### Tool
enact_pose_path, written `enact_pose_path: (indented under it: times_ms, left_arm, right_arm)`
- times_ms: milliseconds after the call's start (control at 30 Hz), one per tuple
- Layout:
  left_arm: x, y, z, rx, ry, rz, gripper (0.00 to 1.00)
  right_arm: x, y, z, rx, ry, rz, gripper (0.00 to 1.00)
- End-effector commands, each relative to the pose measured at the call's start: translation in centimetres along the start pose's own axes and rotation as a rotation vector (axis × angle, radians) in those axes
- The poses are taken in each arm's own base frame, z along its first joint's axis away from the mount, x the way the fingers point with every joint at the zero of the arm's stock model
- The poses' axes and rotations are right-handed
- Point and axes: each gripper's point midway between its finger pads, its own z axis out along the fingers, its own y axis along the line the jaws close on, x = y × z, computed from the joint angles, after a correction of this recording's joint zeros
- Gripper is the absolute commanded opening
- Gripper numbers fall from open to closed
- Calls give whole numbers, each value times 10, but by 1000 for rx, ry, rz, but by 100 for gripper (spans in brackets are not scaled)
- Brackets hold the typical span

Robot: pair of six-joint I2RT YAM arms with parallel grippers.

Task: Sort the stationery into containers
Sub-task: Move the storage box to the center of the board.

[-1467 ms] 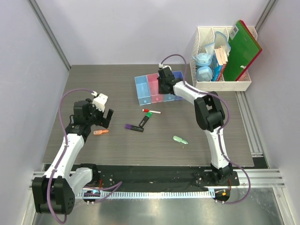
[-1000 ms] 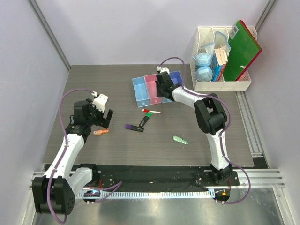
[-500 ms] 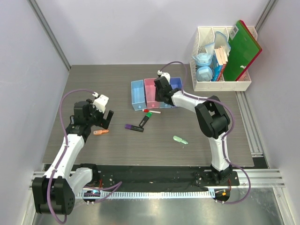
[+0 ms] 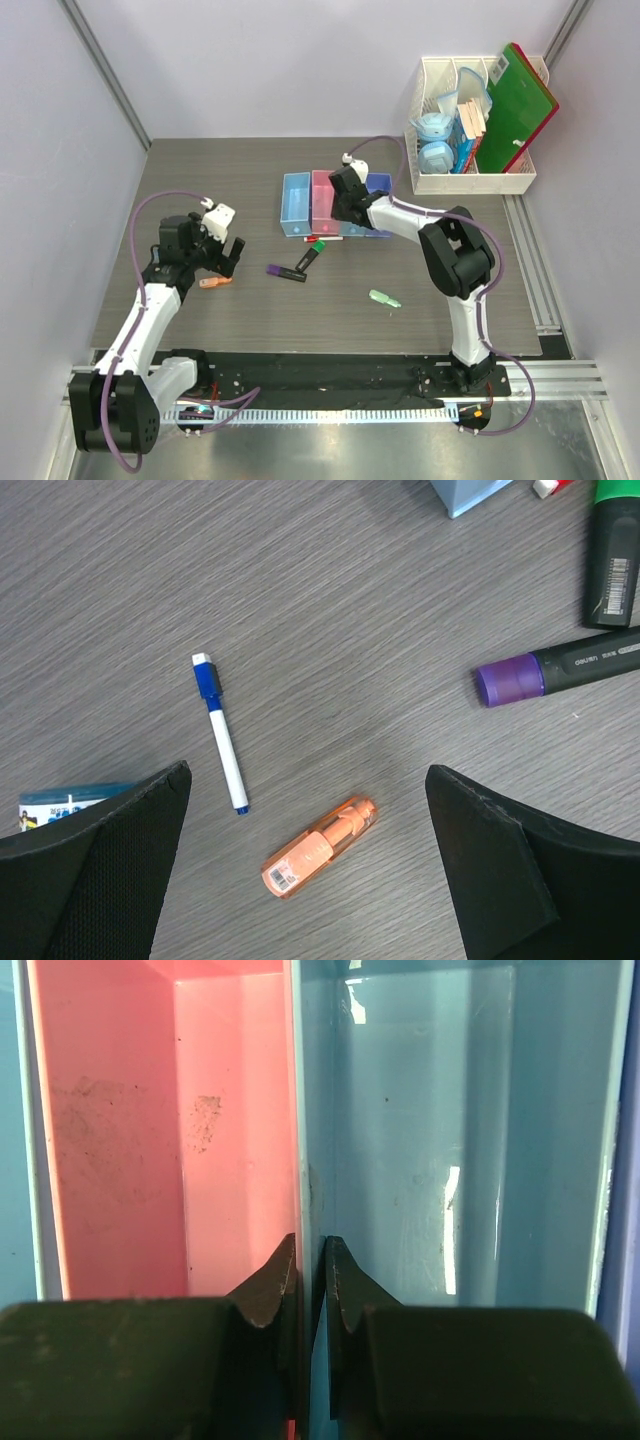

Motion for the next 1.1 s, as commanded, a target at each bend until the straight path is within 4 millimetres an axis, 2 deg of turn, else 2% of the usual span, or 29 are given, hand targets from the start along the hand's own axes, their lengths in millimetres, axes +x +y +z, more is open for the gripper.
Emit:
enact_pose_path:
  times_ms: [0,33,200,233,333,467,633,800,900,1000,1067]
  left_arm:
    - [-24,2,-4,16,-55,16,100]
    - [-22,2,-3,20,-51,18,100]
    - [-21,0,-2,30,-50,20,100]
    - [-21,0,-2,31,-49,20,100]
    - [-18,-2,0,38,-44,19,100]
    - [-15,-4,1,44,-42,15,100]
    - [-14,-7,2,57,-51,11,100]
    - [-16,-9,4,65,-62,4,100]
    - [-16,-9,5,67,-65,-4,100]
    - [-18,-10,4,71,-73,-9,100]
    - [-17,-11,3,75,-74,-6,100]
  right_arm:
    - [48,7,23,-9,138,83,6]
    - [48,8,24,-13,139,62,16]
    - [37,17,25,-39,130,15,39]
    - [35,19,23,-44,126,7,47]
    - [24,24,16,-53,96,-32,54]
    - [2,28,-2,-64,45,-87,58]
    - [-40,33,-30,-70,-58,-144,59]
    - [-85,43,-67,-105,-163,-222,62]
    - [-104,45,-83,-109,-211,-284,63]
    - [-104,57,-102,-214,-198,-420,63]
    - [-91,61,-114,-300,-162,-585,63]
